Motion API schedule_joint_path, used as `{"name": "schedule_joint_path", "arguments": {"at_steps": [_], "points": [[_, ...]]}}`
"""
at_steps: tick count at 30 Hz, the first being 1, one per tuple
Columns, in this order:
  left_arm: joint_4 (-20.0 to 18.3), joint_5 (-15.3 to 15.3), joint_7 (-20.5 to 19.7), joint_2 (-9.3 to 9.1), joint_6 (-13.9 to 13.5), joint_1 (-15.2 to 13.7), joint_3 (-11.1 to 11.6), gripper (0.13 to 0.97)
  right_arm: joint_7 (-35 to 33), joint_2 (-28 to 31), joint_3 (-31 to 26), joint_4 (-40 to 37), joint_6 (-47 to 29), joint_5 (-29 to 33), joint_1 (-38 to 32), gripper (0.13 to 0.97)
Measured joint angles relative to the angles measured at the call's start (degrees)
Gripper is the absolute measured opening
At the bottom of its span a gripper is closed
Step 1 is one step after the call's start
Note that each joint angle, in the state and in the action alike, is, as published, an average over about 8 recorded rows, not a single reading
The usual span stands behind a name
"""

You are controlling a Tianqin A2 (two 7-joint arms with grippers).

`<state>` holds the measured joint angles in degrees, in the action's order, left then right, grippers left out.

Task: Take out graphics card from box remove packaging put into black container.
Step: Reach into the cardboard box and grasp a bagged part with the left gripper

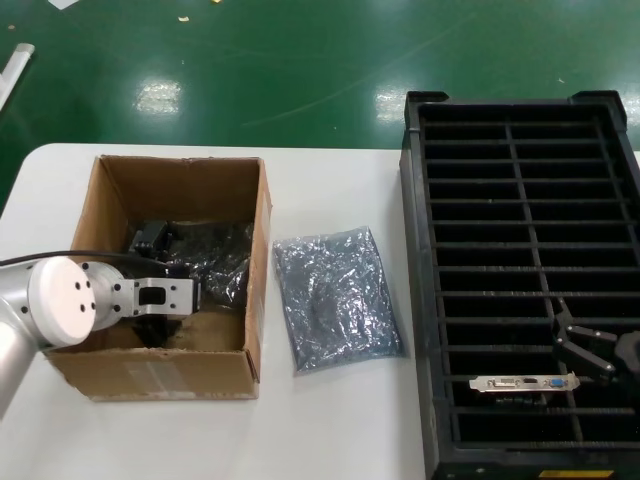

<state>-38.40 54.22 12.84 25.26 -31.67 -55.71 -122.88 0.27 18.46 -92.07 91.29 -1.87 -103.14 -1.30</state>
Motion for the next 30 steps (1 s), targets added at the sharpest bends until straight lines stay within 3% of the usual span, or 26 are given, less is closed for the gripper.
{"name": "schedule_joint_path", "arguments": {"at_steps": [7, 14, 19, 23, 30], "points": [[4.7, 2.2, 5.3, -1.79, 4.7, -0.8, 0.5, 0.876, 0.0, 0.0, 0.0, 0.0, 0.0, 0.0, 0.0, 0.966], [6.2, 4.6, 9.1, -2.54, 7.1, -0.9, 1.0, 0.779, 0.0, 0.0, 0.0, 0.0, 0.0, 0.0, 0.0, 0.966], [6.2, 5.4, 10.5, -2.64, 8.0, -0.6, 1.1, 0.677, 0.0, 0.0, 0.0, 0.0, 0.0, 0.0, 0.0, 0.966], [5.6, 5.5, 11.0, -2.45, 8.6, -0.1, 1.2, 0.677, 0.0, 0.0, 0.0, 0.0, 0.0, 0.0, 0.0, 0.966], [2.4, 3.7, 9.0, -1.25, 8.2, 1.2, 1.6, 0.487, 0.0, 0.0, 0.0, 0.0, 0.0, 0.0, 0.0, 0.966]]}}
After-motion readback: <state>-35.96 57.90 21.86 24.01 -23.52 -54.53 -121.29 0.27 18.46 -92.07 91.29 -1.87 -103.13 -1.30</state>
